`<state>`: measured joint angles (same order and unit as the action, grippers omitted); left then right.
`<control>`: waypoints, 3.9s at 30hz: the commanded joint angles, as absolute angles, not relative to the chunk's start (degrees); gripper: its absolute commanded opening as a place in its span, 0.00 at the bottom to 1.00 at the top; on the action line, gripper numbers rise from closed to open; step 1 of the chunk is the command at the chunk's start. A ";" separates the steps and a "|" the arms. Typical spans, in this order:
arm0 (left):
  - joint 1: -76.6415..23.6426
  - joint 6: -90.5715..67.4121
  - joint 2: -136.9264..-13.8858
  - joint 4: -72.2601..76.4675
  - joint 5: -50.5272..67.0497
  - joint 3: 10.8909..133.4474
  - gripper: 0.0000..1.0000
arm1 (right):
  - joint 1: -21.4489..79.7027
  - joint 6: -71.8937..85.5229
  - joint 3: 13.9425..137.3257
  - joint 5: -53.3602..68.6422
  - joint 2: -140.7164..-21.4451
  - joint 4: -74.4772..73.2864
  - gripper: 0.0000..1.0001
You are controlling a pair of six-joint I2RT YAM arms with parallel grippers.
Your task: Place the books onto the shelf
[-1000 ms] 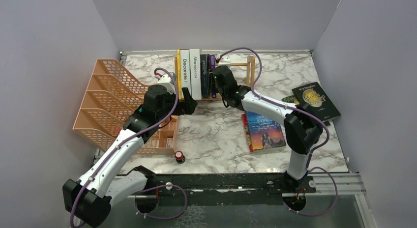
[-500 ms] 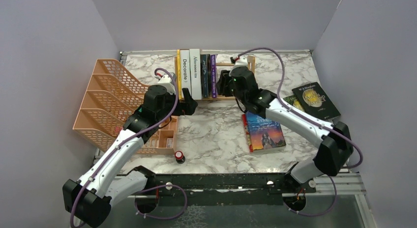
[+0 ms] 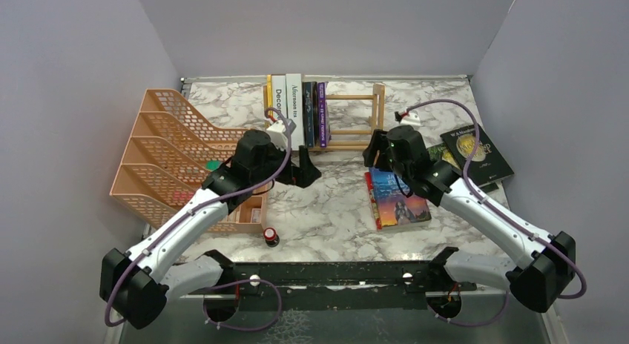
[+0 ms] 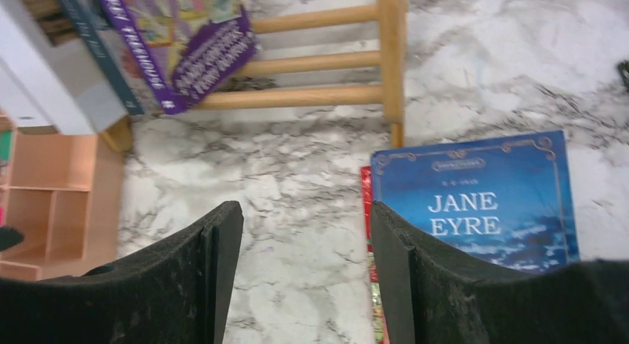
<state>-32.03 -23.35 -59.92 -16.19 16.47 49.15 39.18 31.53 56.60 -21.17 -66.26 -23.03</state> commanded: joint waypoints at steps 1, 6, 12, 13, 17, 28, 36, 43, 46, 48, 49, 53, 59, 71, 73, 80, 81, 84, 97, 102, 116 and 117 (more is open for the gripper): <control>-38.96 -24.75 -63.06 -12.67 14.45 50.02 0.99 | 36.68 35.34 52.34 -20.38 -65.02 -22.85 0.70; -45.78 -28.37 -67.15 -11.21 8.28 51.90 0.98 | 32.15 36.69 48.99 -21.16 -61.96 -24.76 0.72; -49.78 -34.44 -70.60 -6.00 4.91 50.52 0.98 | 21.44 35.18 43.77 -17.65 -57.64 -24.29 0.78; -50.28 -35.91 -71.30 -4.54 4.79 50.15 0.98 | 19.83 35.42 42.88 -17.05 -57.48 -24.18 0.79; -52.86 -41.30 -74.65 0.94 4.11 49.41 0.98 | 15.80 36.77 38.57 -19.36 -56.98 -22.63 0.80; -57.93 -47.55 -86.08 10.02 3.52 51.39 0.98 | 14.37 40.68 33.26 -25.40 -62.34 -20.82 0.89; -58.58 -50.13 -92.59 13.62 5.35 52.80 0.98 | 13.63 41.02 31.65 -13.34 -62.31 -19.69 0.86; -58.62 -48.66 -96.83 13.25 3.45 53.06 0.98 | 13.65 40.92 28.13 -4.83 -55.72 -23.30 0.59; -58.62 -49.04 -99.14 14.11 4.82 53.79 0.97 | 13.62 41.00 26.18 -0.79 -54.23 -21.60 0.52; -58.62 -50.27 -100.67 14.69 5.61 54.04 0.96 | 13.64 41.14 25.53 2.91 -55.08 -20.35 0.49; -58.62 -51.36 -101.35 14.74 5.67 54.05 0.95 | 13.63 41.35 25.54 4.10 -55.94 -20.09 0.48; -58.49 -54.22 -103.17 15.84 5.03 53.38 0.93 | 13.62 40.00 25.06 8.66 -59.15 -17.02 0.44; -58.45 -59.50 -103.23 20.17 6.68 51.08 0.84 | 13.63 37.85 23.17 15.99 -62.17 -11.88 0.41; -58.36 -69.99 -92.96 32.13 6.33 42.16 0.70 | 13.67 39.65 19.24 29.27 -63.14 -5.80 0.40; -58.36 -71.45 -90.78 33.29 5.57 40.93 0.68 | 13.62 38.34 18.74 32.47 -62.72 -4.14 0.40; -58.27 -72.84 -85.06 35.59 0.90 38.82 0.65 | 13.62 37.30 16.18 42.97 -62.17 2.42 0.42; -58.19 -72.90 -84.88 36.11 0.81 38.65 0.65 | 13.69 37.59 15.97 44.09 -62.70 3.13 0.42; -58.10 -74.19 -84.89 40.22 1.56 37.79 0.65 | 13.62 37.61 16.05 46.51 -64.85 4.24 0.42; -57.42 -80.99 -88.41 54.26 7.57 37.31 0.70 | 13.63 36.38 16.75 43.44 -66.56 1.98 0.57; -56.21 -79.75 -89.42 54.23 8.09 35.46 0.61 | 13.65 36.35 17.48 39.84 -64.34 0.12 0.57; -54.50 -72.23 -84.75 42.24 9.32 35.01 0.61 | 13.63 33.22 19.90 32.51 -60.64 -7.51 0.60; -54.11 -71.97 -84.32 41.21 9.66 35.13 0.57 | 13.62 33.33 19.99 32.13 -60.45 -7.74 0.61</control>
